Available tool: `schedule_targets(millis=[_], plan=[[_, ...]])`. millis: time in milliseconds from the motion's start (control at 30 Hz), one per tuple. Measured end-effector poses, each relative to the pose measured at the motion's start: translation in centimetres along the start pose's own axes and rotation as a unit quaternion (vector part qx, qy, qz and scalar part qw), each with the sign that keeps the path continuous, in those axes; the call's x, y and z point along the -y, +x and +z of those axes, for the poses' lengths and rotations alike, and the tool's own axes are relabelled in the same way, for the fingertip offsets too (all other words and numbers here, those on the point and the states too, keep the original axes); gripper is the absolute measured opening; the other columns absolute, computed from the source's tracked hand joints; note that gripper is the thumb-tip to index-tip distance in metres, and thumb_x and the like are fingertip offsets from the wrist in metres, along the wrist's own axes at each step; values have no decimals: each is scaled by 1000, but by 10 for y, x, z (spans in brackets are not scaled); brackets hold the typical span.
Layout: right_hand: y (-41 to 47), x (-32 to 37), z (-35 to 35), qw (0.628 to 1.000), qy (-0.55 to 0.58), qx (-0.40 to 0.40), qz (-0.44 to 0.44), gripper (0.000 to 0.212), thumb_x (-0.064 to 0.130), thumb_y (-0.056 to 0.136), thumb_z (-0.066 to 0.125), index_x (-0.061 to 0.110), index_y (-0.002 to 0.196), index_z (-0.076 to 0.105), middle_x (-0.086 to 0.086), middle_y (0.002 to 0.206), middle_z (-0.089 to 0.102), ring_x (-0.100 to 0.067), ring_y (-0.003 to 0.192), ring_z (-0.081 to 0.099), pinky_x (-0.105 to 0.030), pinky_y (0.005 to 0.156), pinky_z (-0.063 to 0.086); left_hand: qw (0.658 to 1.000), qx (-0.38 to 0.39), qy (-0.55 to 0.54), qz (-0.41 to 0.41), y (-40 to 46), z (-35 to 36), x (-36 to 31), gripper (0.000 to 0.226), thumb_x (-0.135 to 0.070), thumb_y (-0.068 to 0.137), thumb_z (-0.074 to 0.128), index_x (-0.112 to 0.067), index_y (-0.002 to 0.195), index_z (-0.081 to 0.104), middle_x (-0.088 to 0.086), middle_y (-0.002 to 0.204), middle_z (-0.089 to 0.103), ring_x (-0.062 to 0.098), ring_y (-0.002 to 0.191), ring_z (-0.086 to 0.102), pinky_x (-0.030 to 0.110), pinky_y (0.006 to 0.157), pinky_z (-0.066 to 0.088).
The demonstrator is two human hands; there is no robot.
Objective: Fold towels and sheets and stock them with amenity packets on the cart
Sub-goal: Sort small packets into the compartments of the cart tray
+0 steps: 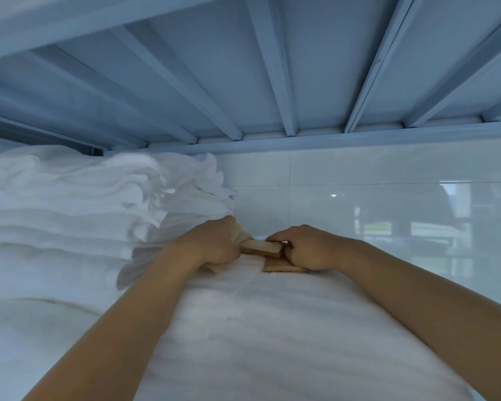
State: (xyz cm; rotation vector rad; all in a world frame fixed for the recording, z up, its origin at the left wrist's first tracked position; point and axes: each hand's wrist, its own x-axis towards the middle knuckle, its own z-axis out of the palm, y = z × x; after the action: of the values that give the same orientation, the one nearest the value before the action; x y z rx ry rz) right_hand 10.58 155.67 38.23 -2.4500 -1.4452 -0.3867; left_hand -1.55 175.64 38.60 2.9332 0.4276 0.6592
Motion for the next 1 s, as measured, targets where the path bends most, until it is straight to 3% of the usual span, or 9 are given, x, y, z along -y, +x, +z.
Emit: schedule_targets(millis=[133,267,400,500,567,633,700,833,1000], plan=[[0,1,2,1000,-19,11,-9,50,10,97,43,32,139,59,0,134,63,-22,120,56,-40,104,44,999,-23,-31,0,5,-11,4,32,-31,83,65,-20,106,46,4,110,58,21,93,56,39,80,47],[1,3,2,999,-29,22,-7,53,9,98,41,32,143,55,1,138,61,-22,125,54,-38,107,42,997,-41,-65,-30,0,-19,8,61,-28,89,64,-18,144,39,7,132,56,22,103,51,36,78,43],[3,5,4,999,-43,29,-4,56,10,98,42,30,149,49,1,148,54,-22,132,50,-35,110,39,991,-59,-115,-26,-3,-26,-2,71,-24,89,63,-23,153,33,7,141,51,22,108,50,37,79,40],[3,4,1,998,-48,22,19,54,11,96,44,26,147,52,-2,151,50,-24,133,49,-36,111,40,995,2,-96,-3,4,-23,-24,77,-29,86,63,-23,156,30,3,145,47,22,117,51,34,83,44],[-1,-5,-6,997,-56,-14,50,49,16,97,47,26,144,55,-3,151,49,-26,134,48,-38,111,39,997,23,-73,4,10,-12,-37,76,-50,90,57,-21,155,30,2,157,41,23,133,47,33,90,39],[-6,-19,-13,992,-80,-54,82,46,19,98,48,27,142,56,0,151,49,-25,136,46,-37,112,35,995,54,-82,-4,12,1,-43,102,-86,80,45,-22,157,27,-1,163,34,22,143,39,32,97,34],[-11,-31,-16,989,-71,-86,94,43,17,97,48,26,136,62,1,146,54,-23,132,50,-32,105,37,994,77,-71,2,10,10,-45,129,-105,58,37,-25,158,25,-3,163,33,20,144,38,34,104,35],[-11,-30,-17,983,96,-145,61,40,2,92,50,23,109,78,1,127,68,-13,117,61,-7,78,39,996,77,-48,25,11,15,-50,129,-108,47,47,-30,148,35,-5,146,51,19,124,53,39,101,46],[-15,-27,-27,934,201,-289,60,40,-3,89,46,18,96,78,6,107,72,-11,99,67,-7,77,49,994,75,-68,43,12,18,-47,112,-94,65,58,-32,154,29,-6,152,46,18,131,49,34,98,43]])
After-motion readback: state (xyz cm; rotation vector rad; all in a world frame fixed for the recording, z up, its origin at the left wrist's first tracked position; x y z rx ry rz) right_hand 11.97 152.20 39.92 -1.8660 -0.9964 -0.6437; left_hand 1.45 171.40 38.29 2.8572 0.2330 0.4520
